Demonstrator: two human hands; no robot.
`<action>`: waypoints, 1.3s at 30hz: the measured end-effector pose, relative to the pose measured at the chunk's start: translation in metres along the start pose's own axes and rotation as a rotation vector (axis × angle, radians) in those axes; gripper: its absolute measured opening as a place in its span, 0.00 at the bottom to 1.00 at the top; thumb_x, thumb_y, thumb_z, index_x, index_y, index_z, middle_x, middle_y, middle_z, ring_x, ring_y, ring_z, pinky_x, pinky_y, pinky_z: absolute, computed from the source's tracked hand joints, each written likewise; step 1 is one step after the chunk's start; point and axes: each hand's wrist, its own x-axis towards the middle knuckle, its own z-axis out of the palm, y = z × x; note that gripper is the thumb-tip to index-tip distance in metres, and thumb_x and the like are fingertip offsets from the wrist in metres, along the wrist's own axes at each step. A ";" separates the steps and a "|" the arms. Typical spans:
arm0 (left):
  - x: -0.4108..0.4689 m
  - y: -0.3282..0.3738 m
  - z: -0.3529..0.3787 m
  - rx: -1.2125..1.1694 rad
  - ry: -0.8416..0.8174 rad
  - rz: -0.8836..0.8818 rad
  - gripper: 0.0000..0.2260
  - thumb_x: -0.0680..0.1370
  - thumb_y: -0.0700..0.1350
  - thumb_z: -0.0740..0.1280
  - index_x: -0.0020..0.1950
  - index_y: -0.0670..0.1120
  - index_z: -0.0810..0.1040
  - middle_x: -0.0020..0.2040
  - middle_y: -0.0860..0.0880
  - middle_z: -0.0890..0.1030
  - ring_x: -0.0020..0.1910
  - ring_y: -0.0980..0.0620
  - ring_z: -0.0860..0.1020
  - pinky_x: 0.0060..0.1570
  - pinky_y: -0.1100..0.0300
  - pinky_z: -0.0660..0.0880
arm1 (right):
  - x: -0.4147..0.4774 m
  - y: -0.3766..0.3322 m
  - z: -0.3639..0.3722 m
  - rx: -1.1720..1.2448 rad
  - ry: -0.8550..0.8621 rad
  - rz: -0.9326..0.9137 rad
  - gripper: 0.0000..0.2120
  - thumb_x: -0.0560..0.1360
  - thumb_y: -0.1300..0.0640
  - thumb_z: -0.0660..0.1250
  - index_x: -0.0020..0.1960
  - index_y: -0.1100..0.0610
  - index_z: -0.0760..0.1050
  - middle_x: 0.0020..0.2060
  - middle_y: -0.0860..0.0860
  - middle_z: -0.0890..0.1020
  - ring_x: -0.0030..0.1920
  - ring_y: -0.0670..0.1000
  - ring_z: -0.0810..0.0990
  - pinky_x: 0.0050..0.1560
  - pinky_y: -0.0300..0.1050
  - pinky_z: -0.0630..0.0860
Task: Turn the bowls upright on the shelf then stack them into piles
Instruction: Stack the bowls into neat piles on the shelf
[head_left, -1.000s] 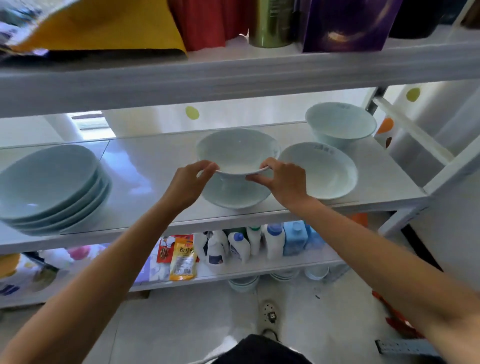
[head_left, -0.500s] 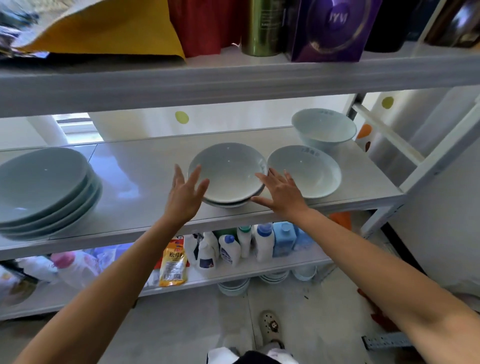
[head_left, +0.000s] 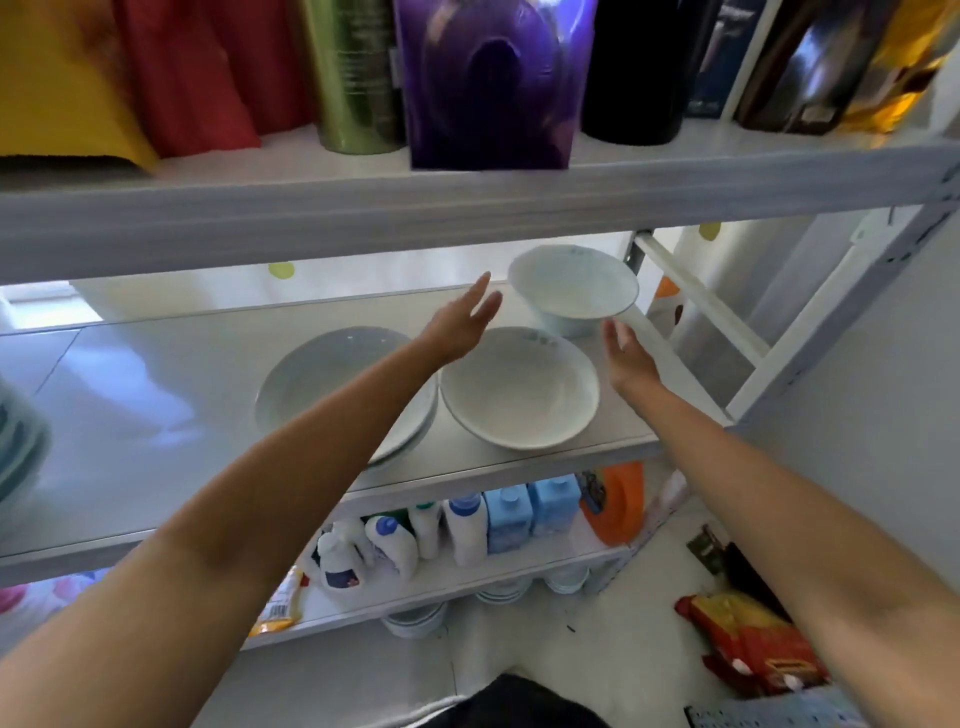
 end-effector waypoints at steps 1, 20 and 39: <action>0.014 0.007 0.004 -0.014 -0.023 -0.024 0.25 0.82 0.56 0.48 0.78 0.49 0.52 0.77 0.45 0.59 0.76 0.44 0.59 0.74 0.50 0.55 | 0.009 0.003 -0.005 0.013 -0.012 0.010 0.29 0.80 0.38 0.43 0.77 0.48 0.52 0.75 0.53 0.62 0.71 0.61 0.66 0.68 0.55 0.64; 0.120 0.046 0.057 -0.228 -0.185 -0.403 0.24 0.82 0.56 0.52 0.68 0.40 0.72 0.71 0.44 0.67 0.67 0.45 0.68 0.61 0.57 0.65 | 0.118 0.013 -0.013 0.079 -0.316 0.113 0.32 0.80 0.39 0.44 0.73 0.61 0.61 0.59 0.53 0.70 0.68 0.56 0.69 0.52 0.44 0.66; 0.100 0.060 0.044 -0.068 0.135 -0.130 0.24 0.71 0.28 0.51 0.55 0.39 0.82 0.60 0.41 0.79 0.60 0.44 0.74 0.54 0.63 0.67 | 0.112 0.006 -0.014 0.217 -0.005 0.041 0.22 0.79 0.60 0.51 0.30 0.51 0.72 0.39 0.61 0.83 0.47 0.63 0.83 0.58 0.58 0.77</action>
